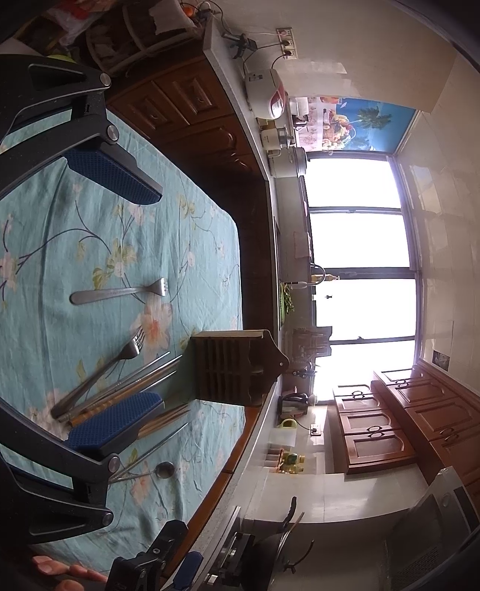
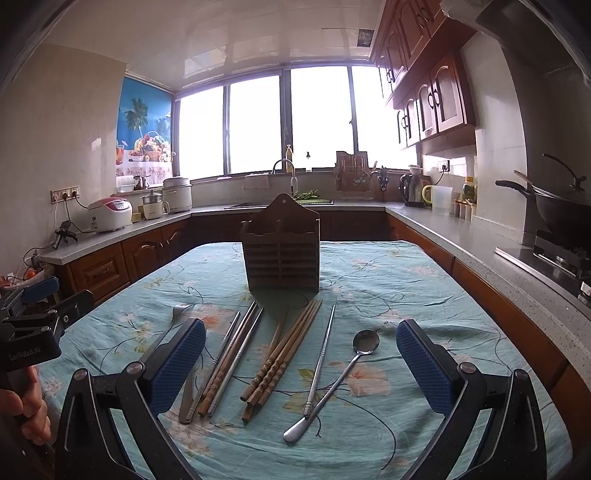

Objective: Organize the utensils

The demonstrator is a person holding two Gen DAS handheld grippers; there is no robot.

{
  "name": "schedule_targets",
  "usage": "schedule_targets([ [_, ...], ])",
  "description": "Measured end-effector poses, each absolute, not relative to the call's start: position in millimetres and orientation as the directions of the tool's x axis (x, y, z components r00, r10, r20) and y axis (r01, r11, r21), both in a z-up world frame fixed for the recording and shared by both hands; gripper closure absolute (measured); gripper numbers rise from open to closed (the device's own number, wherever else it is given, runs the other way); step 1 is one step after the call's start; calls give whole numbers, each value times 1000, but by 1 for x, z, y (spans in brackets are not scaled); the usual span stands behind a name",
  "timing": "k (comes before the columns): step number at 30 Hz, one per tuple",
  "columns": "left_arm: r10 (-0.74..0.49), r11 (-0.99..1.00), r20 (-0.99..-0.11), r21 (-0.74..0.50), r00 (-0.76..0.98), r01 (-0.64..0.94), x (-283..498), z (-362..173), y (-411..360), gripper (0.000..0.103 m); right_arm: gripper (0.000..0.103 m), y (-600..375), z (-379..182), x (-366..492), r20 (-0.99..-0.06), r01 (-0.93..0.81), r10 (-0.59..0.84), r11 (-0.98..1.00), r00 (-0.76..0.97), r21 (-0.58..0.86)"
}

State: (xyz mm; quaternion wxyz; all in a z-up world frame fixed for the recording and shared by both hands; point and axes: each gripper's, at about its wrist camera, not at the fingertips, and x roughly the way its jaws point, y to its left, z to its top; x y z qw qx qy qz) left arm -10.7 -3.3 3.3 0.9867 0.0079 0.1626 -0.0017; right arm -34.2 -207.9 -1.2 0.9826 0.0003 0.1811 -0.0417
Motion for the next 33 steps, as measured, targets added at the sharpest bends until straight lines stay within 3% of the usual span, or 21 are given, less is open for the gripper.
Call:
schedule_targets([
  [33, -17, 1000, -319, 16, 948, 23, -10, 5, -4, 1, 0, -207, 5, -33, -351, 59, -53, 998, 935, 7],
])
